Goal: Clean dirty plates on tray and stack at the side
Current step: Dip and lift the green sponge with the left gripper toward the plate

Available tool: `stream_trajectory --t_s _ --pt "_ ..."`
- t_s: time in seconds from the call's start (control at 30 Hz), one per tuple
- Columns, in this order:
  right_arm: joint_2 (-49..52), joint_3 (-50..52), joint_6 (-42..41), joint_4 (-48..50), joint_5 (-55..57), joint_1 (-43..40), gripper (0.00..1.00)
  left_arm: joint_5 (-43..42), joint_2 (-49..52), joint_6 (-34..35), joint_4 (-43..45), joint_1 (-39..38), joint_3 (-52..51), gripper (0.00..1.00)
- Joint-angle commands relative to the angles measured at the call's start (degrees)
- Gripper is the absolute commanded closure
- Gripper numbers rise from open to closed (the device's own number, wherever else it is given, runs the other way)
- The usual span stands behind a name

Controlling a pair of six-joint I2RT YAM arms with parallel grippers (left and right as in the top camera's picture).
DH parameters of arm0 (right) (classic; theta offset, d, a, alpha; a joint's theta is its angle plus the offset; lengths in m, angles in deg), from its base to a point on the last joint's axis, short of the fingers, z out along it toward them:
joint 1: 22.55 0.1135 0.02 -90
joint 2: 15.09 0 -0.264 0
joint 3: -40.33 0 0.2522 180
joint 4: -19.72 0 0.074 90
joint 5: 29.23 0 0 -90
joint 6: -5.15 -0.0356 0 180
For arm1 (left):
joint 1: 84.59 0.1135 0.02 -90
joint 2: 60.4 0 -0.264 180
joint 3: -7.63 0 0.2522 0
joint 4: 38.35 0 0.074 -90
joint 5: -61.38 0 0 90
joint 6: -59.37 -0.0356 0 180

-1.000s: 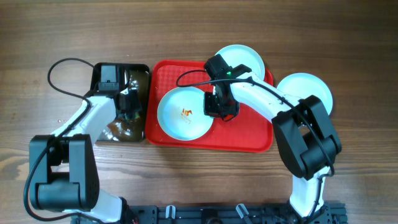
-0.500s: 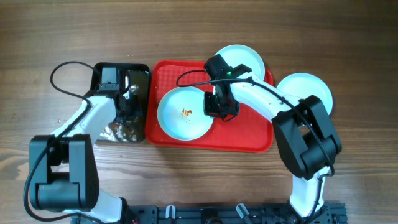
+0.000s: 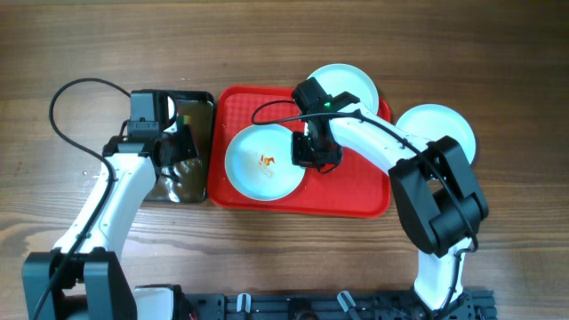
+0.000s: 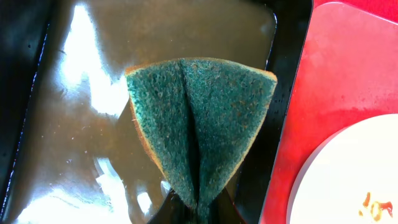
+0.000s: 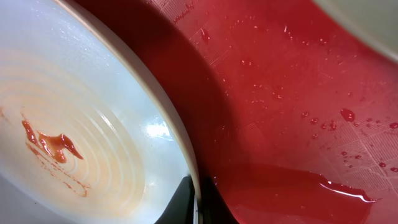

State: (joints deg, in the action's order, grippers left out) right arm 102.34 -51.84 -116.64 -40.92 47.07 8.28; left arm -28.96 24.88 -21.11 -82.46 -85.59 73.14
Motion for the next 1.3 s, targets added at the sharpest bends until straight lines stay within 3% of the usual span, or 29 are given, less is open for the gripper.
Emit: stream_trajectory --t_s 0.0,0.17,0.63,1.27 --pt "3.21 2.03 0.28 -0.72 3.34 0.13 0.96 -0.68 -1.4 -0.13 0.11 0.0 0.35 0.96" --pt "3.21 2.03 0.31 -0.72 3.34 0.13 0.96 -0.66 -2.75 -0.13 2.32 0.0 0.35 0.96" --pt "3.21 2.03 0.31 -0.72 3.34 0.13 0.96 0.0 -18.86 -0.15 6.71 0.0 0.35 0.96" --pt "3.21 2.03 0.28 -0.72 3.34 0.13 0.96 -0.04 -19.56 -0.15 7.02 0.0 0.35 0.96"
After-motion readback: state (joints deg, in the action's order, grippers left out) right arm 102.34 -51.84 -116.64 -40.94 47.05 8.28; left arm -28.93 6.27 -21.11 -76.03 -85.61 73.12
